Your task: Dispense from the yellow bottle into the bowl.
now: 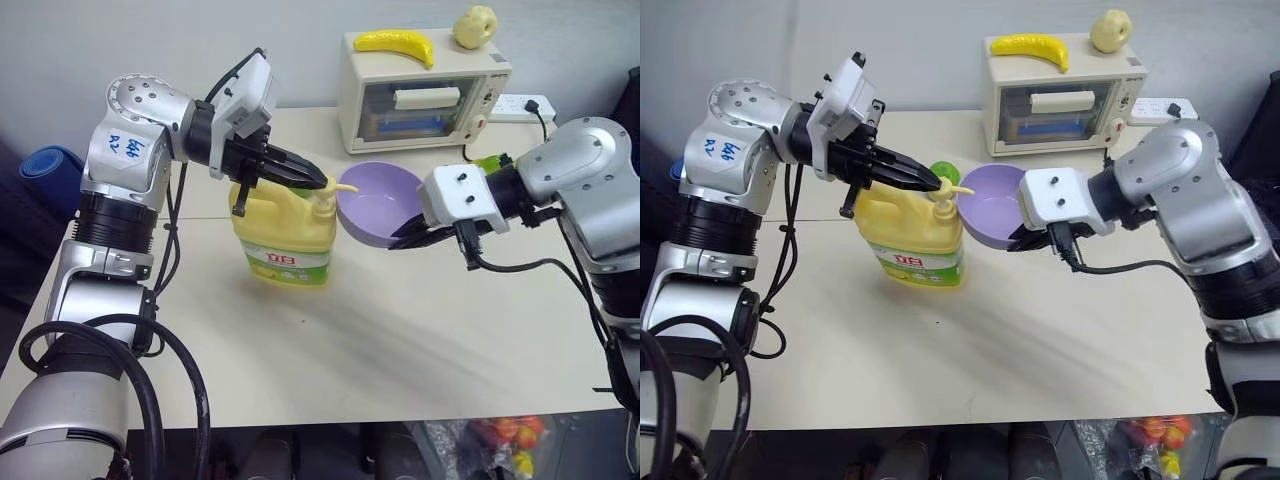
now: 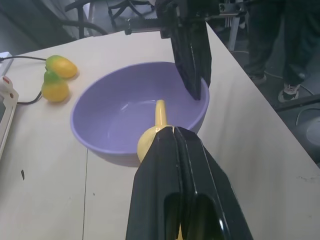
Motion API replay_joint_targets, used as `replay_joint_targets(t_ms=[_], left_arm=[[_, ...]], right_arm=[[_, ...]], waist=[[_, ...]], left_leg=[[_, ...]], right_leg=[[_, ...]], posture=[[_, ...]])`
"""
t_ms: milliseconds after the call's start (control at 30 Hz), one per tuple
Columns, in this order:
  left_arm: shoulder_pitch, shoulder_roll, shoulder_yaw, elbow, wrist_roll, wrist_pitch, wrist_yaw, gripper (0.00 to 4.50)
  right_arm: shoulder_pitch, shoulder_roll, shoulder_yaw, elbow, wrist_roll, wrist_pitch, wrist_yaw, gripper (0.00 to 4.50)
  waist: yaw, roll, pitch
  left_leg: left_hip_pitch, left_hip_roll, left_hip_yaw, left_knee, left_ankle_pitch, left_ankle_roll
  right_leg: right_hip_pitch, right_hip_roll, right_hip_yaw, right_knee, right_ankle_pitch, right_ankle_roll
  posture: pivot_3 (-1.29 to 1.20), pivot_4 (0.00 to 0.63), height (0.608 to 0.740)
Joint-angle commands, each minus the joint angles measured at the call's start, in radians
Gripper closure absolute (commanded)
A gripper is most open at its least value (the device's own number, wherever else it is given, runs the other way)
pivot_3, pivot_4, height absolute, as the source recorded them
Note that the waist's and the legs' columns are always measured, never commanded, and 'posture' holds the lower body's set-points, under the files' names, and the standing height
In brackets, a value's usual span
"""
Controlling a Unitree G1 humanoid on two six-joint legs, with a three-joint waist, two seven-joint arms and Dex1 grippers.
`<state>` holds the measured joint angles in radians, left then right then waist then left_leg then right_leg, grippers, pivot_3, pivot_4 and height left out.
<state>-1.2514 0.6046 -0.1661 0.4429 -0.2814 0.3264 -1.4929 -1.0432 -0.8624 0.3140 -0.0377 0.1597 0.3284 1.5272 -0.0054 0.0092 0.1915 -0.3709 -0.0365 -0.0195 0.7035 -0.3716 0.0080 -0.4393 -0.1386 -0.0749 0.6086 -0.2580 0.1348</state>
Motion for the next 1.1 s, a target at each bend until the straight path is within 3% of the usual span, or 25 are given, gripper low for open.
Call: replay_joint_targets(t_ms=[33, 1100], left_arm=[[-0.011, 0.006, 0.024, -0.028, 0.0, -0.013, 0.007, 4.48], [0.104, 0.006, -0.128, -0.012, 0.17, -0.085, 0.016, 4.48]], right_arm=[[-0.057, 0.026, 0.002, 0.033, -0.021, -0.042, 0.011, 4.5], [-0.107, 0.069, 0.023, 0.092, -0.039, -0.102, 0.061, 4.5]], waist=[[-0.002, 0.0, 0.0], [-0.019, 0.0, -0.003]], left_leg=[[0.0, 0.0, 0.0, 0.0, 0.0, 0.0], [0.005, 0.0, 0.001, 0.006, 0.0, 0.0]], right_leg=[[-0.001, 0.0, 0.0, 0.001, 0.0, 0.0], [0.004, -0.001, 0.001, 0.006, 0.0, 0.0]], posture=[[0.0, 0.15, 0.74], [0.0, 0.15, 0.74]])
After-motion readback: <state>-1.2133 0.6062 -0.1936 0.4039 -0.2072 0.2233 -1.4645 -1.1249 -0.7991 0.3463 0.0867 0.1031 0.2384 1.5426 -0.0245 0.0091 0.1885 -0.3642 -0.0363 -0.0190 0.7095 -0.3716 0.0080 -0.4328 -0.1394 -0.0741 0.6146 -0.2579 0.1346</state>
